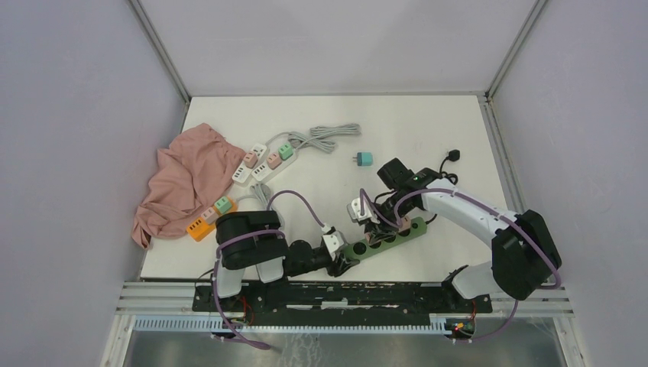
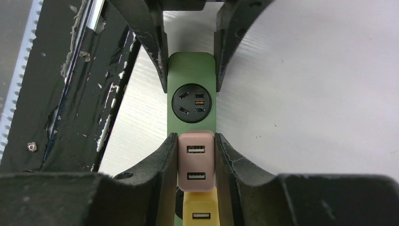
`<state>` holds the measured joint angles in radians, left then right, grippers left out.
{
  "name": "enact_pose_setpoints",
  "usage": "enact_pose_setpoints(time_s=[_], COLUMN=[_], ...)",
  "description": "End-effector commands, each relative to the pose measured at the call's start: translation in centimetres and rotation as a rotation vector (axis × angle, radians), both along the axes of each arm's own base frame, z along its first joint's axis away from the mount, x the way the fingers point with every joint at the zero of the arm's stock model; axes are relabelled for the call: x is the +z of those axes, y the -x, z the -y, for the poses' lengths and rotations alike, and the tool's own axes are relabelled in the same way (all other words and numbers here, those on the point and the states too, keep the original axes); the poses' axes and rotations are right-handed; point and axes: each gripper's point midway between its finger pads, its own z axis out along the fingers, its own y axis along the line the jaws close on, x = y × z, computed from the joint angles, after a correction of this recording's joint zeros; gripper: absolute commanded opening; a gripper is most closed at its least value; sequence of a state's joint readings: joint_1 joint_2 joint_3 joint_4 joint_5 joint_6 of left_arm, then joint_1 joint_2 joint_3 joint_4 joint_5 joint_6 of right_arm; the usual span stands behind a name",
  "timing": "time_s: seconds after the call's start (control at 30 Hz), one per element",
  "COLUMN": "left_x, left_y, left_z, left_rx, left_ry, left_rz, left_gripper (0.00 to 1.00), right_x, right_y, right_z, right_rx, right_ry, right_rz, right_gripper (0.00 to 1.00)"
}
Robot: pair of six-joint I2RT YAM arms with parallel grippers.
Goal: Pull the plug off the socket
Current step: Remove the plug from the socket.
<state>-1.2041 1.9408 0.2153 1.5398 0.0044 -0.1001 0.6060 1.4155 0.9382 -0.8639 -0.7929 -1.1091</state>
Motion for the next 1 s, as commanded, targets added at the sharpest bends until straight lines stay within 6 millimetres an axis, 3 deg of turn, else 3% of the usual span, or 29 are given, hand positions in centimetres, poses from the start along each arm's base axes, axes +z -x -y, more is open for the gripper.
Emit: enact_pose_setpoints(time_s=[0.0, 0.13, 0.2, 0.37, 0.47, 0.53, 0.7, 0.83, 0.97], left_x=[0.4, 0.3, 0.2, 0.2, 0.1, 0.1, 0.2, 0.2, 0.0], left_y=[-0.4, -0.4, -0.4, -0.4, -0.4, -0.4, -0.3, -0.4, -0.4], left_z=[0.0, 0.1, 0.1, 0.0, -0.1, 0.0, 0.4, 0.1, -0.1], left_rx=[0.029, 0.029, 0.027, 0.031, 0.033, 0.030, 0.023, 0.031, 0.036], left_ry=[0.025, 0.026, 0.026, 0.021, 0.019, 0.021, 0.027, 0.025, 0.018], left_rz=[-0.014, -0.026, -0.029, -0.030, -0.029, -0.030, -0.033, -0.039, -0.043], left_gripper=[0.03, 0.03, 0.03, 0.03, 0.03, 0.03, 0.03, 0.03, 0.03], right_x=[2.4, 3.6, 3.9, 3.1, 3.3, 3.3, 3.0, 3.0, 3.4], right_y=[4.0, 3.5, 2.2, -2.0, -0.7, 0.7, 4.6, 3.2, 0.9], right_z=[-2.0, -4.6, -5.2, -2.1, 0.0, 0.3, -1.9, -4.7, -3.8], right_rx=[0.181, 0.101, 0.038, -0.108, -0.016, 0.044, 0.200, 0.091, 0.008], right_ry=[-0.105, -0.146, -0.136, -0.089, -0.090, -0.116, -0.111, -0.106, -0.077], right_rz=[-0.052, -0.136, -0.126, -0.041, 0.014, 0.014, -0.080, -0.095, -0.069], right_gripper=[0.00, 0.00, 0.00, 0.00, 0.00, 0.00, 0.00, 0.00, 0.00])
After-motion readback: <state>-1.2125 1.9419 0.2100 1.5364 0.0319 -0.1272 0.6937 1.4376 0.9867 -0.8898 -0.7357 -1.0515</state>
